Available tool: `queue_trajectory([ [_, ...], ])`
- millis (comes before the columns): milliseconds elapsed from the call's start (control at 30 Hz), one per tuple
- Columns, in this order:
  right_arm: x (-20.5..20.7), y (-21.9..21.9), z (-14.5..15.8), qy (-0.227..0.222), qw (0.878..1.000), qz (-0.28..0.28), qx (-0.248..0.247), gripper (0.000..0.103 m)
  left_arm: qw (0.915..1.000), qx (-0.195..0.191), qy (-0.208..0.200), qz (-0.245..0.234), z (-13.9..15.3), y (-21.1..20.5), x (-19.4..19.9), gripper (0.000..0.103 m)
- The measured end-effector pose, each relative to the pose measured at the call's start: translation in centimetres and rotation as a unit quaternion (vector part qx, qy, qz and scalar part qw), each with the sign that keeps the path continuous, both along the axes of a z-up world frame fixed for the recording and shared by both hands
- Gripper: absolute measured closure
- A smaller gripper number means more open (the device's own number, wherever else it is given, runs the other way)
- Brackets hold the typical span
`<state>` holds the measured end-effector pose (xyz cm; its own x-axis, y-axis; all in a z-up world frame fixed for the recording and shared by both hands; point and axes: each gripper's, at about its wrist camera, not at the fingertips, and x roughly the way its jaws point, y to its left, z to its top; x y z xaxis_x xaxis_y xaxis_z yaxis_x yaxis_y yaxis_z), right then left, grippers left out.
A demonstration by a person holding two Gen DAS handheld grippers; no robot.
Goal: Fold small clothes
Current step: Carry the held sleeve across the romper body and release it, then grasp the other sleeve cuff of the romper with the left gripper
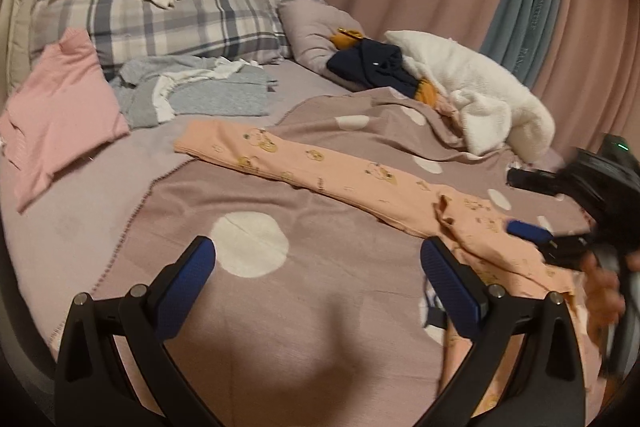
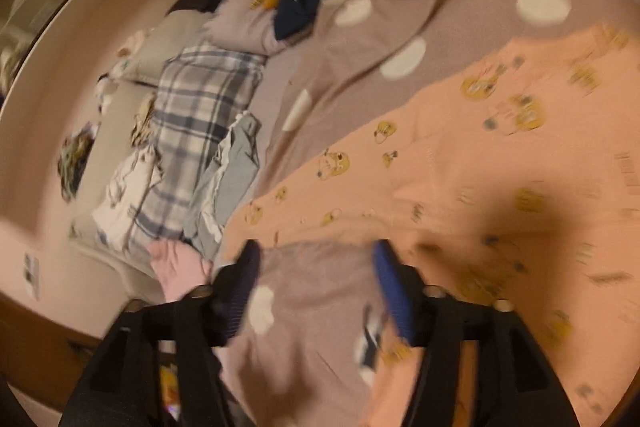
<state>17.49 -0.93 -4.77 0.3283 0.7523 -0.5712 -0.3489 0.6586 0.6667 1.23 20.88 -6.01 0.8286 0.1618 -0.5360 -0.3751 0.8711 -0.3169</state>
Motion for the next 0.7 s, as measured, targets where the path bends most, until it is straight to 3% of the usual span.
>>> queue_trajectory([
  [33, -1.6, -0.5, 0.6, -0.031, 0.999, -0.002, -0.010, 0.025, 1.0000, -0.007, -0.003, -0.005, 0.0, -0.1, 0.0, 0.000],
  [133, -6.8, -2.3, 1.3, -0.132, 0.989, -0.010, -0.066, 0.018, 0.9998, -0.013, -0.013, -0.011, 0.2, -0.6, 0.0, 0.000],
  [233, -10.0, -3.8, 0.6, -0.175, 0.977, -0.030, -0.117, 0.008, 0.9995, -0.012, -0.023, -0.018, 0.4, -1.3, 0.0, 0.000],
  [400, -13.8, -6.6, -2.0, -0.196, 0.960, -0.081, -0.184, 0.001, 0.9987, -0.019, -0.024, -0.041, 0.3, -2.1, 0.5, 0.000],
  [567, -15.0, -7.8, -3.8, -0.208, 0.931, -0.126, -0.274, 0.001, 0.9983, -0.029, -0.018, -0.047, -0.1, -2.7, 1.0, 0.000],
  [633, -14.6, -8.0, -3.6, -0.217, 0.925, -0.138, -0.281, 0.001, 0.9980, -0.029, -0.017, -0.053, -0.3, -2.9, 1.2, 0.000],
  [700, -14.5, -8.4, -3.1, -0.222, 0.927, -0.143, -0.266, 0.001, 0.9979, -0.026, -0.018, -0.057, -0.3, -3.0, 1.3, 0.000],
])
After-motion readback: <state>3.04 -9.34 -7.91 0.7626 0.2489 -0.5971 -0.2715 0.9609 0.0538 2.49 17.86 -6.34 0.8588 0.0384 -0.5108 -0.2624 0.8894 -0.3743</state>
